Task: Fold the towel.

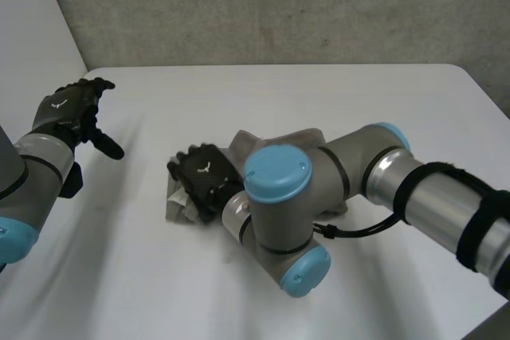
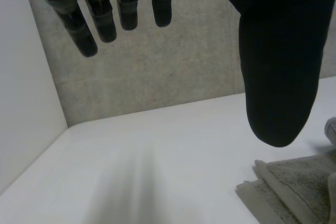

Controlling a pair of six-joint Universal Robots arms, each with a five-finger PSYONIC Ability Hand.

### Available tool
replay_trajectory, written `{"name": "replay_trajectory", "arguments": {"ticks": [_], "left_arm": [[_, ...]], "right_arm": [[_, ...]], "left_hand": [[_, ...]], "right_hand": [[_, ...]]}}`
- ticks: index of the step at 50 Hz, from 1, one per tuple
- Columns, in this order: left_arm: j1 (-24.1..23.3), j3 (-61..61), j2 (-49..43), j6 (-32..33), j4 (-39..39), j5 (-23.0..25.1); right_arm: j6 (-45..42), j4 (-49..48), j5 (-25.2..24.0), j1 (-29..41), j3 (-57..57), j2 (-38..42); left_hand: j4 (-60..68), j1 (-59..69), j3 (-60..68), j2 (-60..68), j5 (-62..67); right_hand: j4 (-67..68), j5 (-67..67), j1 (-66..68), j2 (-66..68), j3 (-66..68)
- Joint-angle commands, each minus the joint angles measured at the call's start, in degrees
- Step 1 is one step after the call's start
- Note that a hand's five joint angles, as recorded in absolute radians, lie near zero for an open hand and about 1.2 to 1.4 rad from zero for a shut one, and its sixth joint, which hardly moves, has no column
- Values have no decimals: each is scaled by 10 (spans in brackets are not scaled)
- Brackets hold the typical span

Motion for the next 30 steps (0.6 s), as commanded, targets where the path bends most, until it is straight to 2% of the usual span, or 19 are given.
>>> {"name": "replay_trajectory", "arguments": {"ticks": [1,4,8,11,15,17,20,25,30], "left_arm": [[-32,16,-7,2,1,0],[-46,22,-8,2,1,-1],[-91,33,-7,2,1,-1],[-123,47,-10,1,0,-1],[-154,71,-41,2,-1,-1],[-197,105,-87,4,-4,-1],[-225,143,-140,7,-10,-2],[-238,185,-214,8,-32,-4],[-239,231,-274,10,-69,-7]], "right_arm": [[6,15,29,-12,26,-94],[7,19,31,-49,67,-149],[6,21,31,-116,155,-236],[3,22,30,-159,217,-270],[3,22,29,-200,278,-286],[-1,21,27,-217,306,-291],[-4,20,21,-239,348,-293],[-4,4,22,-254,390,-291],[-5,-43,20,-256,419,-282]], "left_hand": [[10,5,8,11,9],[10,5,8,11,9],[12,7,9,12,11],[17,12,14,17,16],[20,16,18,21,19],[20,16,18,21,19],[20,16,18,21,19],[24,19,21,24,22],[24,19,21,24,22]], "right_hand": [[-137,-146,-104,-127,-129],[-137,-146,-104,-127,-129],[-137,-146,-104,-127,-129],[-137,-146,-104,-127,-129],[-137,-146,-104,-127,-129],[-137,-146,-104,-127,-129],[-137,-146,-104,-127,-129],[-137,-146,-104,-127,-129],[-62,-71,-29,-52,-54]]}}
